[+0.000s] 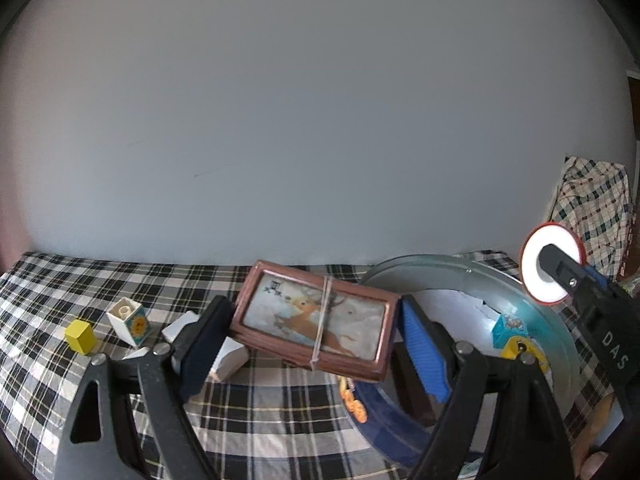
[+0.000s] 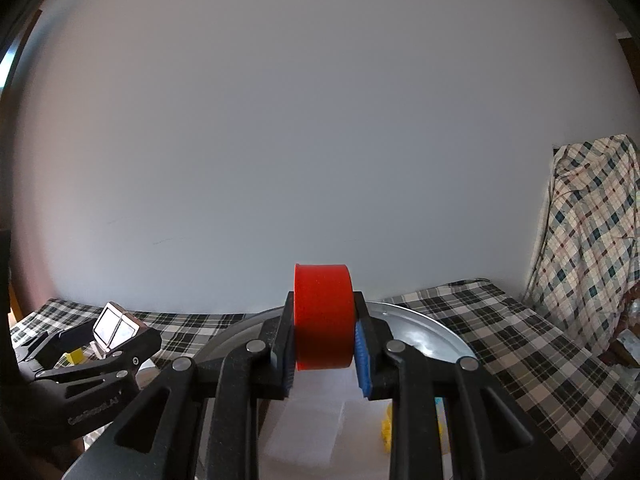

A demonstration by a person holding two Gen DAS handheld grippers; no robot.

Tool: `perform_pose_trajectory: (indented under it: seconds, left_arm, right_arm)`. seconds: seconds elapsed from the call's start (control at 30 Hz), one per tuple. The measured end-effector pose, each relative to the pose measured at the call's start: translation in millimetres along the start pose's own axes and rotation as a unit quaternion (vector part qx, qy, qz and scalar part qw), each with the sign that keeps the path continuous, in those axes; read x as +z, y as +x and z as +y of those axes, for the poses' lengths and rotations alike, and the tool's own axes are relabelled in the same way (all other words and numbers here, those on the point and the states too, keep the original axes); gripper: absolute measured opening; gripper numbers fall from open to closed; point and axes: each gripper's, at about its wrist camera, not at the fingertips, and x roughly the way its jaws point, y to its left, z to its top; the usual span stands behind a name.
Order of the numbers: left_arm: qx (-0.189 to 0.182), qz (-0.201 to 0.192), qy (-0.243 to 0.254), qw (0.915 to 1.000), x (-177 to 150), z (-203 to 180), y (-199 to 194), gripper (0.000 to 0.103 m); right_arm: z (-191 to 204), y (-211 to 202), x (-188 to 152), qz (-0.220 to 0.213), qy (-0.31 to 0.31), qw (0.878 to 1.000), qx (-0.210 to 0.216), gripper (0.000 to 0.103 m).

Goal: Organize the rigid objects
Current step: 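Carry the red tape roll and brown picture frame over the blue tin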

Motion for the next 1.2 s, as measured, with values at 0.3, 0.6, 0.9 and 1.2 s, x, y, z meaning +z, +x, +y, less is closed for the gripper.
perform_pose_trajectory:
  seconds: [0.3, 0.6, 0.9, 1.2]
  left_arm:
    - [-0.016, -0.001, 0.008, 0.9998, 4, -18, 7, 0.084]
    - [-0.026, 0.004, 0.022, 0.9994, 4, -35, 13, 0.084]
    - [-0.033, 0.014, 0.028, 0.999, 6, -47, 20, 0.084]
    - [-0.036, 0.035, 0.043, 0.9978, 3, -59, 37, 0.084]
  right_arm:
    - [-15, 4, 4, -0.001, 0.005, 1.0, -0.019, 0.026]
    - [-34, 11, 6, 0.001, 0.01, 0.999, -0.037, 0.026]
    - [-50, 20, 7, 0.007, 0.014, 0.998, -0.054, 0.026]
    - [-61, 34, 5, 0.027, 0.011, 0.997, -0.068, 0.026]
